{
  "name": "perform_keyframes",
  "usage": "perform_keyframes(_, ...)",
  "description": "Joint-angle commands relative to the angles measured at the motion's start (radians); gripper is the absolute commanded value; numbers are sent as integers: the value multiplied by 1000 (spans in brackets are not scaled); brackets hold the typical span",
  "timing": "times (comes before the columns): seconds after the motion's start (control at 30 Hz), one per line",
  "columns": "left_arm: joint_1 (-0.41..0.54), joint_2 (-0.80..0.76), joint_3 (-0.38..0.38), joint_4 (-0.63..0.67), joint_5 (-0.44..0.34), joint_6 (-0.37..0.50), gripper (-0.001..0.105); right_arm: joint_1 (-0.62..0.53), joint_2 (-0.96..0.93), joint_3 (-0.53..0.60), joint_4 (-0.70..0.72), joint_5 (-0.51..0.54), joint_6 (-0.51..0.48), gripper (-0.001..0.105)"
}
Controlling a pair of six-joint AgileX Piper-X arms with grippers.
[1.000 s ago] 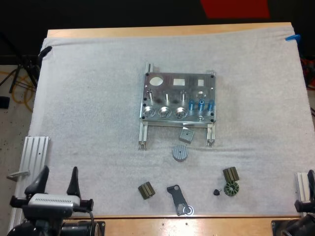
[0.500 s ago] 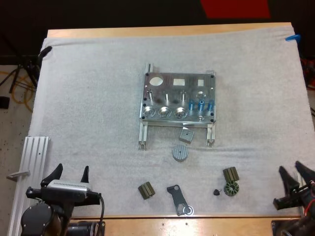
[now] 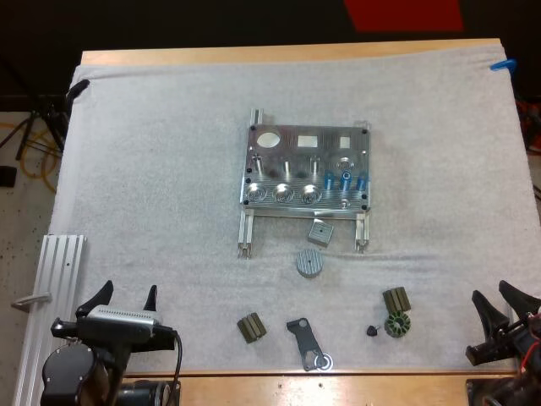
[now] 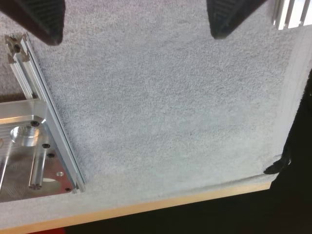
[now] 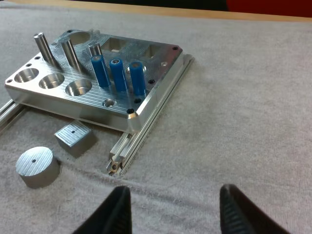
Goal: Load cells from right to left
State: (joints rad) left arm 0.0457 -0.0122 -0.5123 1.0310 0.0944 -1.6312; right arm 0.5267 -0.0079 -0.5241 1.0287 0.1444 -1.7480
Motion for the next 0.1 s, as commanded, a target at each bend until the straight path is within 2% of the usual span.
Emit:
perform_keyframes(0.0, -1, -135, -3, -13, 0, -1, 60, -3, -45, -1, -3, 0, -10, 42)
perform_keyframes(0.07, -1, -135, -3, -13, 0, -1, 60, -3, -45, -1, -3, 1, -10, 42)
